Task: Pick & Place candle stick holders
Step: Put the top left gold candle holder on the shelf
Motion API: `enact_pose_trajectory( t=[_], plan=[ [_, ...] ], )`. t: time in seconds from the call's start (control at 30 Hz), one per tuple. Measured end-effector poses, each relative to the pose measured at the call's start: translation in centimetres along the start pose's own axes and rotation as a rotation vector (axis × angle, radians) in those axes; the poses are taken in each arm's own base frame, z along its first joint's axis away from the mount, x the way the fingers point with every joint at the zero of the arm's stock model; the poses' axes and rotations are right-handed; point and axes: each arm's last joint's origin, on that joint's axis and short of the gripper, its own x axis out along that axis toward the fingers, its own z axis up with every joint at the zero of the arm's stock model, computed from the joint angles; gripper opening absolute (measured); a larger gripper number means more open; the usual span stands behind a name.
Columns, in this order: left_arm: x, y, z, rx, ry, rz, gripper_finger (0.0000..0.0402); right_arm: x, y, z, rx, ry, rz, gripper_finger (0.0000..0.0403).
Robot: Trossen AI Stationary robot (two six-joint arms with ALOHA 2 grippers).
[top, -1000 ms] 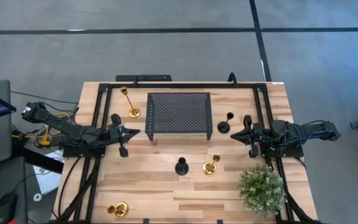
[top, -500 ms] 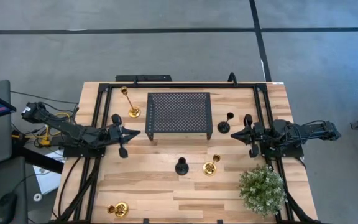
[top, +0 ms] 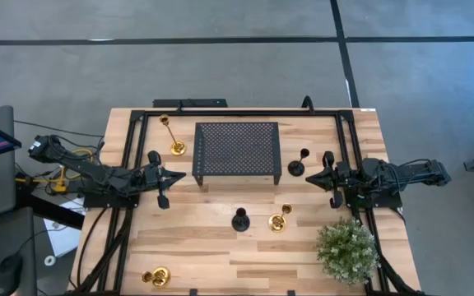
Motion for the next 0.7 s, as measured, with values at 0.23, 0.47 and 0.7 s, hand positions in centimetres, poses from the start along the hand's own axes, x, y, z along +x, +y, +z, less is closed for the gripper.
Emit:
enact_pose_trajectory(
  t=[0.23,0.47,0.7],
  plan=[
    [0.0,0.0,0.0,-0.027,0.0,0.0,0.0008,-0.01,0.0,0.02,0.038,-0.001,0.0,0.0],
    [0.0,0.0,0.0,-0.027,0.0,0.0,0.0008,-0.01,0.02,0.04,0.087,0.0,0.007,0.0],
    [0.0,-0.03,0.0,-0.039,-0.001,-0.008,0.0008,-0.01,0.03,0.04,0.119,0.0,0.008,0.0]
  ],
)
